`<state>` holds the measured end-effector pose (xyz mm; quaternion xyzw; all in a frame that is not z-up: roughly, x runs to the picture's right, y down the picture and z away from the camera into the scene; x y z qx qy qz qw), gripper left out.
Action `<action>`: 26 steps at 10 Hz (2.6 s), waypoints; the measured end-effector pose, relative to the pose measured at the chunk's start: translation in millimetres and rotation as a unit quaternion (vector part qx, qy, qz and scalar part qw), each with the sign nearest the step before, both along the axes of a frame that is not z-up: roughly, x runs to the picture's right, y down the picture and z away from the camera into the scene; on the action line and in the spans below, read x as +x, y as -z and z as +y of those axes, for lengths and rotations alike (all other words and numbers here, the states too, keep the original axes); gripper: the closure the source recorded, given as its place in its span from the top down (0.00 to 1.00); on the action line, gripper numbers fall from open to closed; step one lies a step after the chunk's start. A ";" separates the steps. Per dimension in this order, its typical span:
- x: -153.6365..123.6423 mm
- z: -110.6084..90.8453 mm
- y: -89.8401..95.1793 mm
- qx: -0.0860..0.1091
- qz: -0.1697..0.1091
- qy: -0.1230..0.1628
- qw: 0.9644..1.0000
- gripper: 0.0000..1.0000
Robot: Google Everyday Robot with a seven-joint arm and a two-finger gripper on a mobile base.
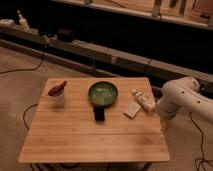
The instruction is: Knock the eraser over
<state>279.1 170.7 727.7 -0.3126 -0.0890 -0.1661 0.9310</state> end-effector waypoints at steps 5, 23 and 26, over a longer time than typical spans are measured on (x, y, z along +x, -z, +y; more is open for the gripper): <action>0.0 0.0 0.0 0.000 0.000 0.000 1.000 0.65; 0.0 0.0 0.0 0.000 0.000 0.000 1.000 0.65; -0.5 -4.3 0.1 0.005 -0.012 -0.002 1.000 0.62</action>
